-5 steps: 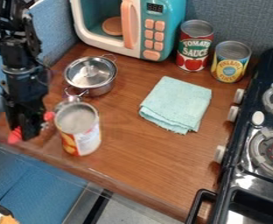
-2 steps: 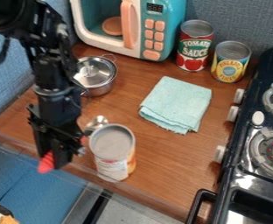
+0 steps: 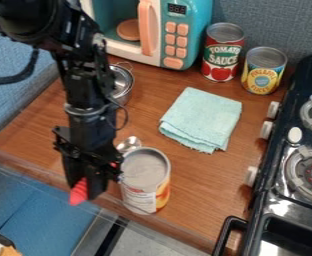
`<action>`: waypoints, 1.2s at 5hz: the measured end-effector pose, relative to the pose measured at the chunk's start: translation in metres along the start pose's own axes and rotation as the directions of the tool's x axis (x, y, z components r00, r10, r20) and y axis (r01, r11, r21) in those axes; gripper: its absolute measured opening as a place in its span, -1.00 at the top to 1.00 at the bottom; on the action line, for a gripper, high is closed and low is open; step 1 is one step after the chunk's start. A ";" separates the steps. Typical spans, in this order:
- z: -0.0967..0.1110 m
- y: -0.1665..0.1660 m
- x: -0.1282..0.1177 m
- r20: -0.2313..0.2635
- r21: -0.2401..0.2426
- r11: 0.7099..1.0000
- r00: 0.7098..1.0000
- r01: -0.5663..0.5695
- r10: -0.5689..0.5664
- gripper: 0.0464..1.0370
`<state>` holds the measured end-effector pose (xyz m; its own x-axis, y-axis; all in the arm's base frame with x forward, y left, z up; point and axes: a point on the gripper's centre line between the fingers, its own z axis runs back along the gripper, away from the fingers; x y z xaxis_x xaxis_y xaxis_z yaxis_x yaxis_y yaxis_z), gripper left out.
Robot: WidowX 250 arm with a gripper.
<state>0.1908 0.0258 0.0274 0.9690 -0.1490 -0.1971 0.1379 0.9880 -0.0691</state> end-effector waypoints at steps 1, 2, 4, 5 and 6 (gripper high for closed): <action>0.004 -0.008 0.010 0.014 -0.021 0.999 0.999 0.031 -0.031 0.23; 0.015 0.014 0.022 0.084 -0.005 1.000 0.996 0.026 -0.026 0.23; 0.017 0.045 0.045 0.112 0.014 1.000 0.994 -0.001 0.000 0.23; -0.002 0.053 0.056 0.090 0.027 1.000 0.996 0.013 -0.016 0.23; -0.013 0.058 0.066 0.110 0.046 0.999 0.994 0.019 -0.024 0.23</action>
<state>0.2606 0.0731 -0.0021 0.9821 -0.1670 -0.0868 0.1652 0.9859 -0.0276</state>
